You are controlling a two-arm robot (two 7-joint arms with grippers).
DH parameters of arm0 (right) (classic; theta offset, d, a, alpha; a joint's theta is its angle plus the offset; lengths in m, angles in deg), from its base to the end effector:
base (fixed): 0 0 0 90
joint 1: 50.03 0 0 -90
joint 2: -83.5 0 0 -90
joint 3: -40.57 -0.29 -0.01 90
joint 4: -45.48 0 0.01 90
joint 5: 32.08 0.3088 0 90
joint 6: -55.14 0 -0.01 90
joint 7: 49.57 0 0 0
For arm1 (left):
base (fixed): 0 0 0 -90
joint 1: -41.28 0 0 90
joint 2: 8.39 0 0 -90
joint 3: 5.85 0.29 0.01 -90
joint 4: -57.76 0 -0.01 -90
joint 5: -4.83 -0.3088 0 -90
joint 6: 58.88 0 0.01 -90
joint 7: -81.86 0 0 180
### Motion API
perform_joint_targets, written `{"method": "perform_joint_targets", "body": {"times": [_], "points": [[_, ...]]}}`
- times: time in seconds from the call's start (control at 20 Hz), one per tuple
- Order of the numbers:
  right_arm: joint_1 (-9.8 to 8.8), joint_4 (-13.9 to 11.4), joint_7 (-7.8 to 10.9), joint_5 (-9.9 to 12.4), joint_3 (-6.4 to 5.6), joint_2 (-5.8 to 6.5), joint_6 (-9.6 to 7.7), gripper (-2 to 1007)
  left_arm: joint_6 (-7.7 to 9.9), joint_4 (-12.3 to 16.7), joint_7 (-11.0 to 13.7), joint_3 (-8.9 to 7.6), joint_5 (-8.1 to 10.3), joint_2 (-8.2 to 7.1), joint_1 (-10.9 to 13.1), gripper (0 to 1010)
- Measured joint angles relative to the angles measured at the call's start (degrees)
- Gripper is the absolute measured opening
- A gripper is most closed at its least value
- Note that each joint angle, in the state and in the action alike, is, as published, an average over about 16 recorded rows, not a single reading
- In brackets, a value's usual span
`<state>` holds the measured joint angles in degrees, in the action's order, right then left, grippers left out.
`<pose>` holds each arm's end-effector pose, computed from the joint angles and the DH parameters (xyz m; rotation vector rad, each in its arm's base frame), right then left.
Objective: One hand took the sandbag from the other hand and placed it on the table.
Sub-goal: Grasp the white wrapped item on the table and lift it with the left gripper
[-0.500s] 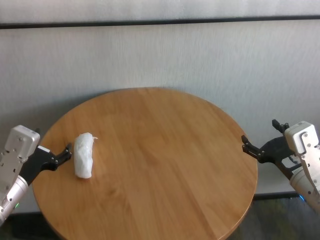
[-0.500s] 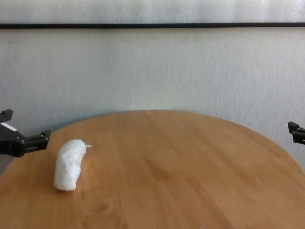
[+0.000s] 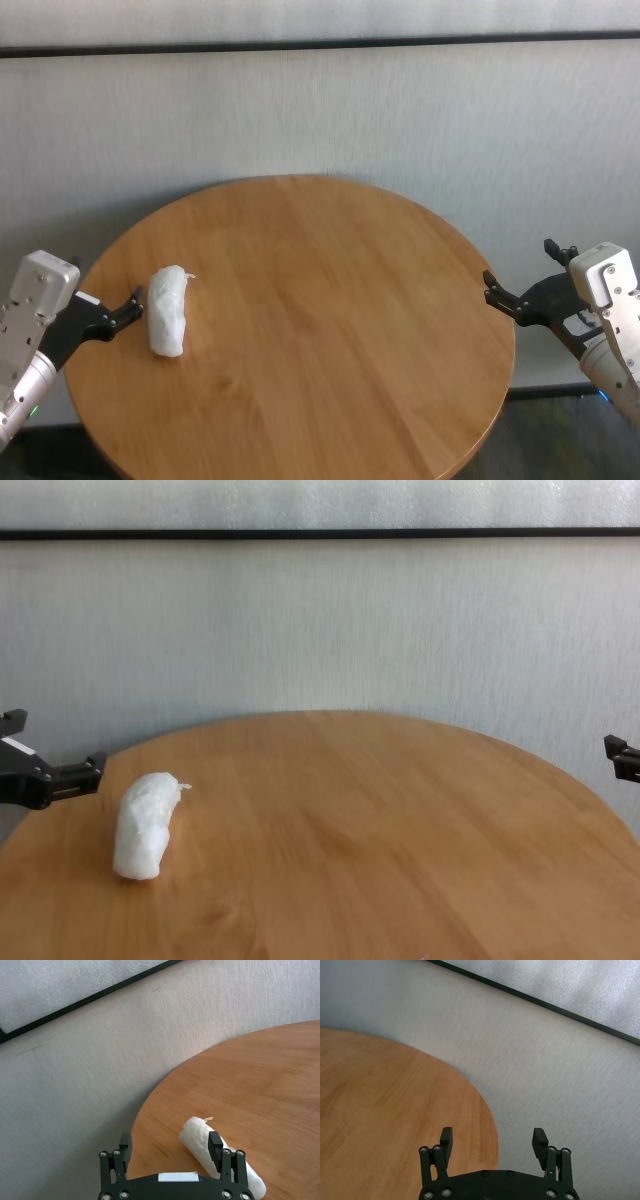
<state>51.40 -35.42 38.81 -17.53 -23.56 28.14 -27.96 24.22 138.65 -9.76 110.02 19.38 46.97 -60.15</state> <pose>0.3581 -0.0826 -0.3023 -0.3045 -0.2848 -1.2479 0.3581 0.0826 -0.3024 0.3047 -0.2847 1.2479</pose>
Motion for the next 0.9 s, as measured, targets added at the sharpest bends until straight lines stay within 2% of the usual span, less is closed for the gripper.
{"method": "perform_joint_targets", "body": {"times": [0.9], "points": [[0.0,0.0,0.0,0.0,0.0,0.0,0.0,1002,0.0,0.0,0.0,0.0,0.0,0.0,0.0,1000]]}}
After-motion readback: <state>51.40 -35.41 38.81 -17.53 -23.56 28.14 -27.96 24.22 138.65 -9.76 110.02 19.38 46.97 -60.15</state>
